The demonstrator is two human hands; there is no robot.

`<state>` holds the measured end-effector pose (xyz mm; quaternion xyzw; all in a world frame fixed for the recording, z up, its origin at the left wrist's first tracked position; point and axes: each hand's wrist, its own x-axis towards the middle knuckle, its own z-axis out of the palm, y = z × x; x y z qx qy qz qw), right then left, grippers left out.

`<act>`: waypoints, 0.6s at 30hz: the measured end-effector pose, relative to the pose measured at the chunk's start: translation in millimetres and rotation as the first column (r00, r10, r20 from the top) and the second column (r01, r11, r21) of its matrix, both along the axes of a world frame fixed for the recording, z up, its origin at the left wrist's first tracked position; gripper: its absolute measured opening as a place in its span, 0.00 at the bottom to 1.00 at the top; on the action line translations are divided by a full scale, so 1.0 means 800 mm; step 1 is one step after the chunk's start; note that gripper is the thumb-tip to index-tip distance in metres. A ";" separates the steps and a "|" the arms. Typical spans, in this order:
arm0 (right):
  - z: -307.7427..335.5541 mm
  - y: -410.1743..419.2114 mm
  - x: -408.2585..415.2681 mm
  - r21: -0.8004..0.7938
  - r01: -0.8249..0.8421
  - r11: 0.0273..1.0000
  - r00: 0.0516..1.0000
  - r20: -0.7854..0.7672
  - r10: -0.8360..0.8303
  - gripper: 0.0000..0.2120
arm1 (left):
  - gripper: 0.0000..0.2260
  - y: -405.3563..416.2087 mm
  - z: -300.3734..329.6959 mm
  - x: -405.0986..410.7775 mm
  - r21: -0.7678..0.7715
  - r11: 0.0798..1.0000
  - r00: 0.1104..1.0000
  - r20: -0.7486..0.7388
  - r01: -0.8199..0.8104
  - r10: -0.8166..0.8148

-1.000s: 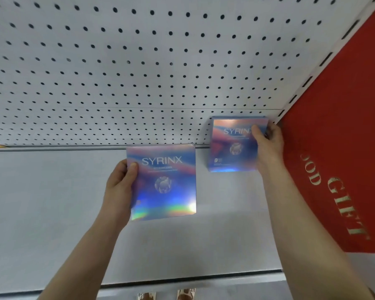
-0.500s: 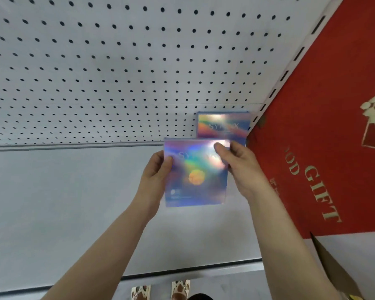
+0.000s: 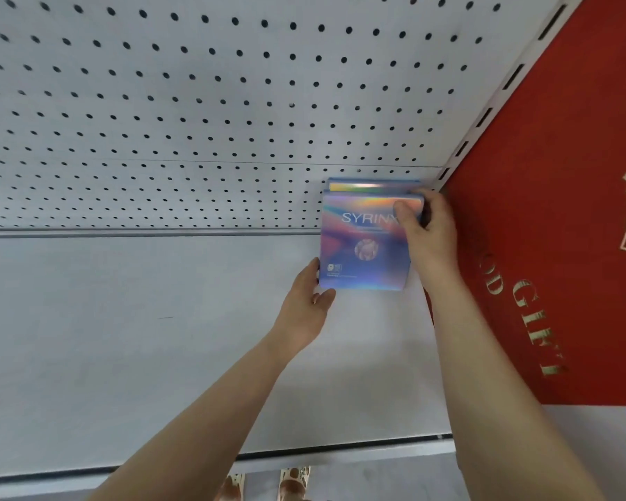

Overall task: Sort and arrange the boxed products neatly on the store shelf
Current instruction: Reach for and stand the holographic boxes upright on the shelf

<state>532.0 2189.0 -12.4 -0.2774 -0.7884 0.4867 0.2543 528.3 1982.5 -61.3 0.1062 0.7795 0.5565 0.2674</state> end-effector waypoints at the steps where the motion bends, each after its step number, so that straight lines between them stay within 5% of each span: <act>1: 0.000 0.001 -0.002 0.068 0.012 0.998 1.000 0.018 -0.013 0.16 | 0.26 0.001 0.000 0.001 -0.002 1.000 1.000 -0.020 0.004 -0.004; 5: 0.001 -0.005 0.001 0.195 0.005 0.981 1.000 -0.016 -0.002 0.22 | 0.25 0.000 0.000 0.000 0.005 1.000 1.000 -0.030 -0.008 0.008; 8: -0.002 -0.010 0.006 0.303 0.009 0.953 1.000 -0.012 -0.005 0.18 | 0.25 0.000 0.001 0.000 0.001 1.000 1.000 -0.030 -0.008 0.008; 18: 0.001 -0.009 0.005 0.396 -0.023 0.918 0.998 0.066 -0.003 0.18 | 0.25 -0.010 -0.008 -0.001 -0.029 1.000 0.998 -0.055 0.010 -0.012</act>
